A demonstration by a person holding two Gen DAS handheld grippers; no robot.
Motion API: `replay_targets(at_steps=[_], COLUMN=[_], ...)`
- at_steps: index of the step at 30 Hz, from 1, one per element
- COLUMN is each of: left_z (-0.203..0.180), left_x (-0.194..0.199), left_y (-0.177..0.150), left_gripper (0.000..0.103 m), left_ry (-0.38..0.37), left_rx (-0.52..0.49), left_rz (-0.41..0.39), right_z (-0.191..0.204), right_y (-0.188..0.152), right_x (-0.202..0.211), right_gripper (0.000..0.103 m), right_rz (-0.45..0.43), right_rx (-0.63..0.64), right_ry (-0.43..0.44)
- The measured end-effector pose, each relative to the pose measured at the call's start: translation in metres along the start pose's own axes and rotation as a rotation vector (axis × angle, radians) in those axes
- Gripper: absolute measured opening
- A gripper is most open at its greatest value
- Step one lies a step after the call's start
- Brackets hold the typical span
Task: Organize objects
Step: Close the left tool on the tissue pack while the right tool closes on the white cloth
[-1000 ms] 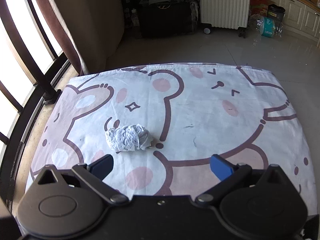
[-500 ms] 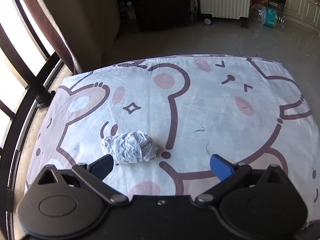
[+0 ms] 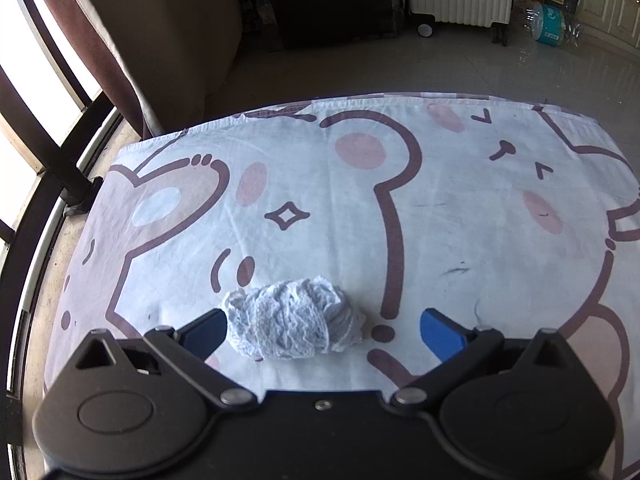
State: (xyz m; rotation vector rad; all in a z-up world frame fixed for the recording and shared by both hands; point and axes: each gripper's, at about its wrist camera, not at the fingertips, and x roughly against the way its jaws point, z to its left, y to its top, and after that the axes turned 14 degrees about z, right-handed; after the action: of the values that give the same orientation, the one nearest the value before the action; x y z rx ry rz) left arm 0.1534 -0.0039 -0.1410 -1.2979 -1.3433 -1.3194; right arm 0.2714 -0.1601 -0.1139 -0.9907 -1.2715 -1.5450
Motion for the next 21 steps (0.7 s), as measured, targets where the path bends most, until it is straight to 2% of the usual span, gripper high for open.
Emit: replay_targets(at_steps=[7,11,13,15,21], left_z=[0.002,0.006,0.010,0.012,0.020], left_x=[-0.001,-0.002,-0.001,0.001,0.012], left_y=[0.000,0.002,0.003,0.004,0.000], left_gripper=[0.077,0.076,0.075,0.074,0.074], left_ry=[0.002,-0.004,-0.014,-0.012,0.009], left_rx=[-0.009,0.006,0.028,0.041,0.076], left_rz=[0.013,0.016,0.015,0.012,-0.009], right_z=[0.018,0.024,0.023,0.019,0.015], right_y=[0.003,0.002,0.000,-0.003,-0.014], right_x=[-0.016,-0.021,-0.020,-0.015,0.006], right_gripper=[0.103,0.103,0.095,0.079,0.075], right_rz=[0.016,0.026,0.031,0.030,0.026], right_rx=[0.014,0.044,0.067,0.075,0.112], right_ry=[-0.027,-0.071,-0.077,-0.027,-0.026])
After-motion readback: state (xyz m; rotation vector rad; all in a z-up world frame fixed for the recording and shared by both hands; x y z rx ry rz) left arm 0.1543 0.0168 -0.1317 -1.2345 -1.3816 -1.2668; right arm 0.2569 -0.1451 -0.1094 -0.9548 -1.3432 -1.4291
